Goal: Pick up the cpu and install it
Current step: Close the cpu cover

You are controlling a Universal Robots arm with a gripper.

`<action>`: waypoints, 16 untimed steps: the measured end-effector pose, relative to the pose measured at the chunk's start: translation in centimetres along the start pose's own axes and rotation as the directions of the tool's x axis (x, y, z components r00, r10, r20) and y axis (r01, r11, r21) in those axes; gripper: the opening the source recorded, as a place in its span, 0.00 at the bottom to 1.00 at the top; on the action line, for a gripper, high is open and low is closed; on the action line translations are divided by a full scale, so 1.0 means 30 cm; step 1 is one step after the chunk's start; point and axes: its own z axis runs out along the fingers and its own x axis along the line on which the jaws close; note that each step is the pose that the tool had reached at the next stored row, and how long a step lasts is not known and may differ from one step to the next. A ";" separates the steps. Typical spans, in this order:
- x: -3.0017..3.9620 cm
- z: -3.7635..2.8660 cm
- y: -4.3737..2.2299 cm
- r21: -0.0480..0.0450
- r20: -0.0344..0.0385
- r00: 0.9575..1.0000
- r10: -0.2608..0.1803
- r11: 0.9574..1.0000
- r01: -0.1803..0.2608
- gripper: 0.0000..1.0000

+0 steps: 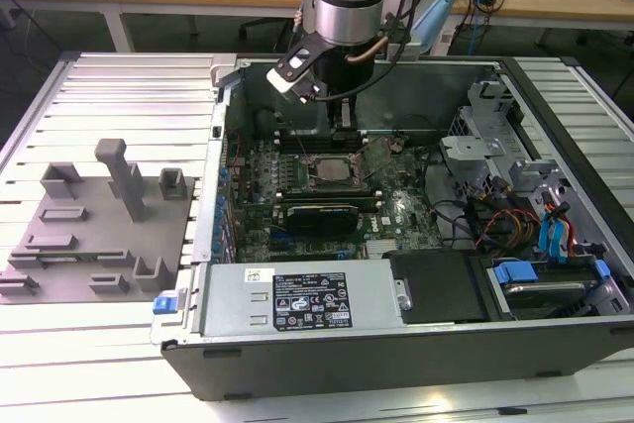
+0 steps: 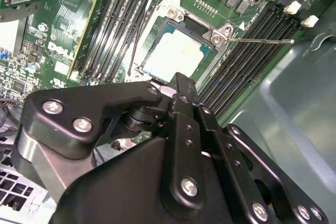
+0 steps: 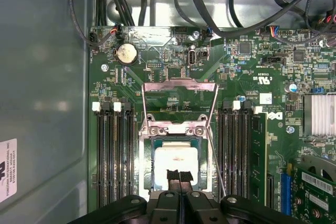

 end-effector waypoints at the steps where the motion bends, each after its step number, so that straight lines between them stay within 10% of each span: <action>1: 0.000 0.000 0.000 0.000 0.000 1.000 0.000 1.000 0.000 0.11; 16: -0.001 -0.048 0.002 0.000 0.000 1.000 0.000 1.000 0.000 0.11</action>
